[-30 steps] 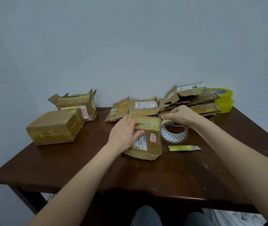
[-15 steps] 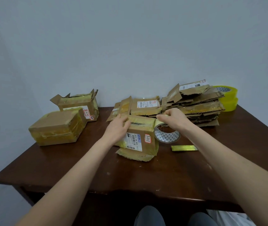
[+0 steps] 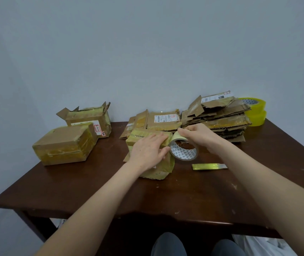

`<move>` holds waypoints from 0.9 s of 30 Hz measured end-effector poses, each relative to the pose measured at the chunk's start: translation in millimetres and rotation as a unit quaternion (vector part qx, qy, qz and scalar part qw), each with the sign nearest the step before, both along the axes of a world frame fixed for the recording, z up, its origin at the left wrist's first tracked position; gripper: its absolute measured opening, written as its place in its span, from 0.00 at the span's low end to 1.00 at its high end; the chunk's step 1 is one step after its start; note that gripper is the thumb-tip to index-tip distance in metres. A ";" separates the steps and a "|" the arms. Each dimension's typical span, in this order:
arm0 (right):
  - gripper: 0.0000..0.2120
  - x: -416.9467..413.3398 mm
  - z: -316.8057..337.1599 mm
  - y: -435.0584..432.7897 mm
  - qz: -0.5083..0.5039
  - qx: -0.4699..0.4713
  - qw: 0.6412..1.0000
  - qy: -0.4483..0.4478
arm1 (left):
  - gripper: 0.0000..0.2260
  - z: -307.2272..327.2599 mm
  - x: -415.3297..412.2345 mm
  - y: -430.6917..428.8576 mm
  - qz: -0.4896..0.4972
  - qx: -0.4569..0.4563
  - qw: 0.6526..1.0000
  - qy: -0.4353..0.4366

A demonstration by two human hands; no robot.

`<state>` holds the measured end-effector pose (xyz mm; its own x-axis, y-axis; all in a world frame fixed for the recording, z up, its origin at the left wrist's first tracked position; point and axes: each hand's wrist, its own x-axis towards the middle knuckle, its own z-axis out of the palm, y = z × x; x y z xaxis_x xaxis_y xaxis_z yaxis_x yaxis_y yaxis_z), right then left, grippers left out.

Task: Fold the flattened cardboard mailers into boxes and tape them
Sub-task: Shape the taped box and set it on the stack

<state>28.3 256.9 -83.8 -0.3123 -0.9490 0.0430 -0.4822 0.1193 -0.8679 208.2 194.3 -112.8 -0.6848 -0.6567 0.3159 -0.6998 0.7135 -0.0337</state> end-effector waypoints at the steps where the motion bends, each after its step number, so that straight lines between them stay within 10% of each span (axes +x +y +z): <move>1: 0.19 -1.4 -0.3 2.0 0.006 0.009 0.999 -0.030 | 0.24 -0.2 0.4 -1.6 0.004 -0.001 1.000 -0.009; 27: 0.16 -26.6 0.8 3.3 -0.027 0.054 0.970 0.236 | 0.20 -7.9 1.2 -18.0 0.009 -0.051 0.998 -0.031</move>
